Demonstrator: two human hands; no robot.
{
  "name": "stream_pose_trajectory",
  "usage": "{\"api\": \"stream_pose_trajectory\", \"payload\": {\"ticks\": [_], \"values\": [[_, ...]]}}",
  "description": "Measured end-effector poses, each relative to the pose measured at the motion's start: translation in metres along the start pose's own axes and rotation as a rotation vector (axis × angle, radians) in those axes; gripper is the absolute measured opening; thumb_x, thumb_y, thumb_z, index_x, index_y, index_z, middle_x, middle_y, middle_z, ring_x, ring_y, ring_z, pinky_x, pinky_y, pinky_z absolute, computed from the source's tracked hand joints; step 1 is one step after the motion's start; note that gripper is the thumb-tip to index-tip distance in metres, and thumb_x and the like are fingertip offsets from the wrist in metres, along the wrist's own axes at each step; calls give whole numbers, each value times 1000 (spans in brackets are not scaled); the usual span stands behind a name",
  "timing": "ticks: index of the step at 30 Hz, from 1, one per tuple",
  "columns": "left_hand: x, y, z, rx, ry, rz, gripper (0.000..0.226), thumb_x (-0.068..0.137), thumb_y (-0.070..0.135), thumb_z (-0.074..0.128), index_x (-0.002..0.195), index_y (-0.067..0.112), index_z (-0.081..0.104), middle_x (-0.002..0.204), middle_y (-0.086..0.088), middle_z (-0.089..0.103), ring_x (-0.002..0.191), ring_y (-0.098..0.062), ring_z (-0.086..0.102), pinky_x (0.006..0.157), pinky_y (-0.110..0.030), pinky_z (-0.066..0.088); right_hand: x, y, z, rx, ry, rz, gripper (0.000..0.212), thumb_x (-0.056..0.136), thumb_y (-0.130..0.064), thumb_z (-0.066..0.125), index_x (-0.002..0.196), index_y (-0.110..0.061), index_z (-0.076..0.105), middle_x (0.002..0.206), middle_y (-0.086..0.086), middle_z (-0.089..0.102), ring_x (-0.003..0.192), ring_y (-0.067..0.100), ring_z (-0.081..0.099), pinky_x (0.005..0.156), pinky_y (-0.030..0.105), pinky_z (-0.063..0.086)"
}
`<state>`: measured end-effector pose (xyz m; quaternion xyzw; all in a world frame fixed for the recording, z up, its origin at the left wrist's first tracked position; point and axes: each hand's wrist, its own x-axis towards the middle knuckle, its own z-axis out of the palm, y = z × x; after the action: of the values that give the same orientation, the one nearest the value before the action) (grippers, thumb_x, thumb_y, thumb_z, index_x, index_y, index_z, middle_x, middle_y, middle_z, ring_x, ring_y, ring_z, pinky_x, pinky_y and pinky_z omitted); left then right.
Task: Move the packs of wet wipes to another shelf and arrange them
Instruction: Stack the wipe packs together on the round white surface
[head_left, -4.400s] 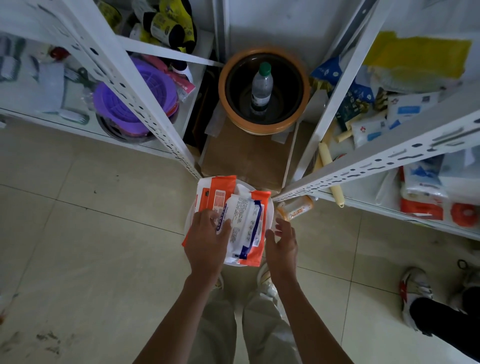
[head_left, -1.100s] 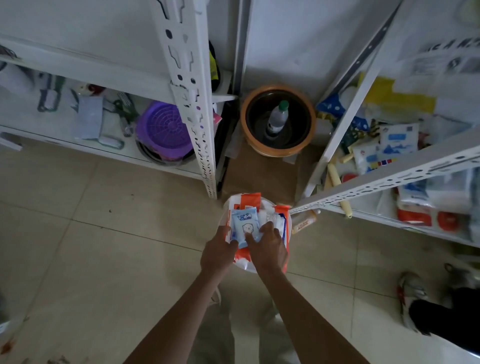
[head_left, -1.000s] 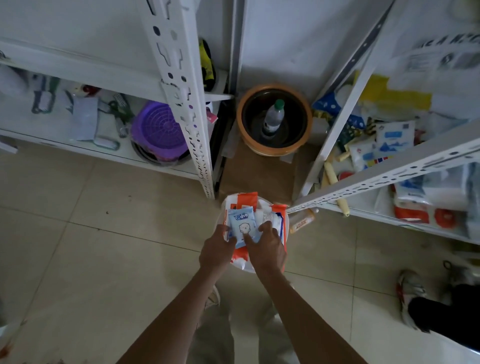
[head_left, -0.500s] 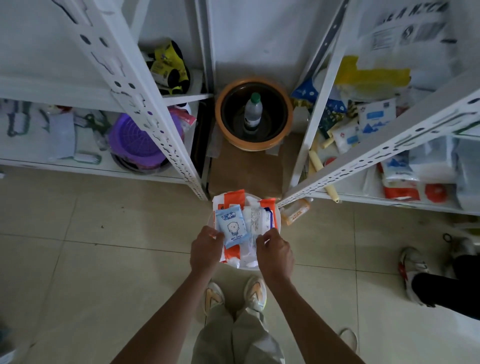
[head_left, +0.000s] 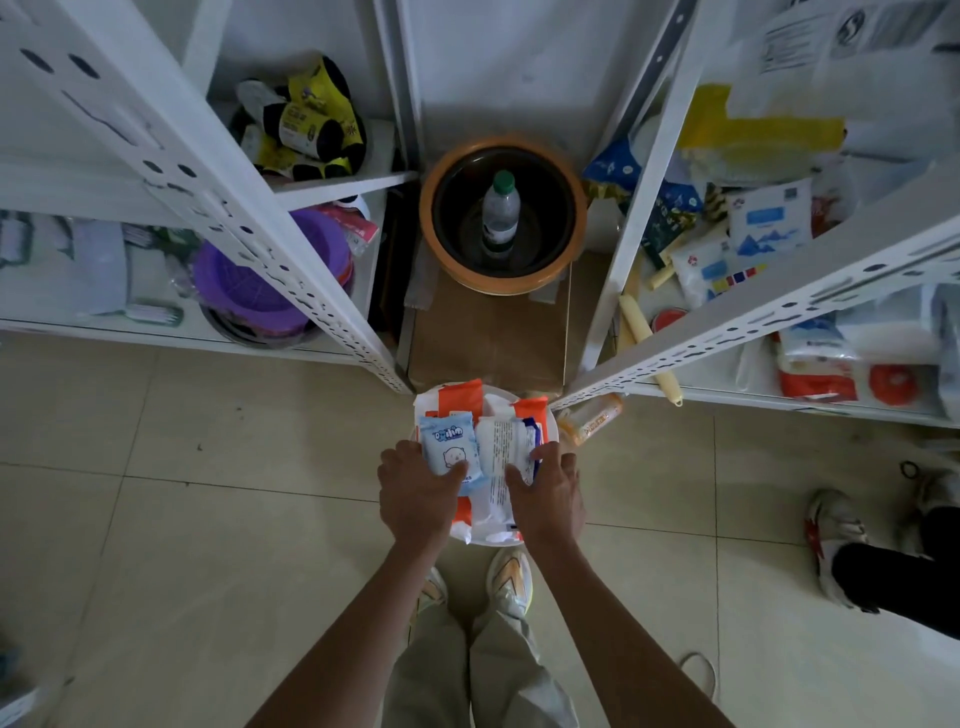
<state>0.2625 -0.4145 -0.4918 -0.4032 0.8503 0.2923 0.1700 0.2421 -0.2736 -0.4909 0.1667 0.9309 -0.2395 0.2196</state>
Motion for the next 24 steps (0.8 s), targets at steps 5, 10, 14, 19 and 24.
{"api": "stream_pose_trajectory", "payload": {"ticks": [5,10,14,19,24], "values": [[-4,4,2,10,-17,5,67,75,51,83,120,13,50,112,-7,58,104,-23,61,75,-38,57,2,6,4,29,-7,10,43,90,-50,68,117,-23,47,113,2,59,94,21,66,69,33,60],[14,2,8,-105,-107,-32,61,67,47,87,107,14,56,102,-5,66,96,-25,69,78,-43,62,5,9,3,42,-22,13,43,90,-48,69,117,-23,47,113,2,59,93,22,67,70,36,63],[18,-5,10,-139,-135,-6,53,70,48,85,105,18,60,101,-1,70,92,-21,72,76,-43,65,7,9,0,72,-35,36,47,89,-50,69,120,-24,46,115,2,60,96,22,69,71,38,64],[2,-3,12,-43,17,87,59,80,49,80,119,15,53,107,-1,59,96,-17,62,75,-38,63,4,13,3,186,-86,105,53,90,-49,68,126,-23,41,126,3,68,101,25,73,78,44,65],[1,-13,12,-45,109,90,53,86,56,70,120,17,58,111,-5,59,103,-21,59,76,-37,58,12,20,2,305,-161,153,49,91,-40,72,129,-17,52,128,3,71,105,25,74,82,39,63]]}}
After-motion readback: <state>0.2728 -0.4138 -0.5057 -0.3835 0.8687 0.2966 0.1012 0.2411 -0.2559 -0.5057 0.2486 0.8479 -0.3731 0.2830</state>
